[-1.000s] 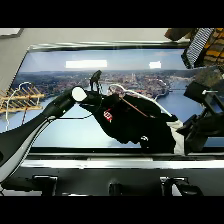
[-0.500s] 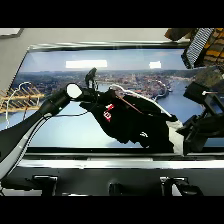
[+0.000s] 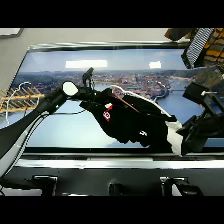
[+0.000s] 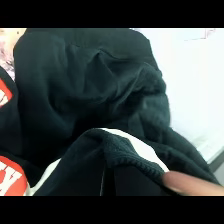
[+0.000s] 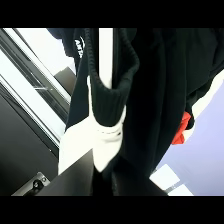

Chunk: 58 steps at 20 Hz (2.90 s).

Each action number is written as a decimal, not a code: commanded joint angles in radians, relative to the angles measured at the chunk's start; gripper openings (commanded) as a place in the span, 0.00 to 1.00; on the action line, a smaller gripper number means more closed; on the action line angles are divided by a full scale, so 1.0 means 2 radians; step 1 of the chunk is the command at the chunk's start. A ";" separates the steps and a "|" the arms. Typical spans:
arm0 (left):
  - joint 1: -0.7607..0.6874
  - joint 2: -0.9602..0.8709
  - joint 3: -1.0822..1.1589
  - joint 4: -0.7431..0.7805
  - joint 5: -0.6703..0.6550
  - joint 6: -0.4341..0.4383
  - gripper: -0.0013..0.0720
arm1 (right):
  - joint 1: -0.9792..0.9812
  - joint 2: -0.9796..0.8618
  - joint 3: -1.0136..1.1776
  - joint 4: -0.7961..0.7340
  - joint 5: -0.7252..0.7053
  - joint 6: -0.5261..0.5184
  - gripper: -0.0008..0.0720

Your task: Fold the clothes and pants, and hang the long-sleeved shirts on hangers.

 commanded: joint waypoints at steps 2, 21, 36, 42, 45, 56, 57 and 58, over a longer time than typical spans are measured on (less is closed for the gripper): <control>0.014 0.000 0.000 0.019 0.032 0.006 0.06 | 0.000 0.001 0.000 -0.014 0.001 0.001 0.07; 0.041 0.000 0.037 0.049 0.100 0.005 0.06 | 0.000 0.000 0.000 -0.013 0.001 0.001 0.07; 0.052 0.000 0.044 0.057 0.154 0.003 0.06 | 0.000 0.000 0.000 -0.012 0.001 0.001 0.07; 0.068 0.000 0.044 0.056 0.154 0.003 0.06 | 0.000 0.000 0.000 -0.012 0.001 0.001 0.07; 0.067 0.000 0.044 0.056 0.154 0.003 0.06 | 0.000 0.000 0.000 -0.012 0.001 0.001 0.07; 0.067 0.001 0.077 0.052 0.195 0.003 0.06 | 0.000 0.000 0.000 -0.003 0.001 0.001 0.07; 0.067 0.001 0.080 0.052 0.199 0.003 0.06 | 0.000 0.000 0.000 -0.003 0.001 0.001 0.07; 0.067 0.001 0.084 0.052 0.204 0.003 0.06 | 0.000 0.000 0.000 -0.002 0.001 0.001 0.07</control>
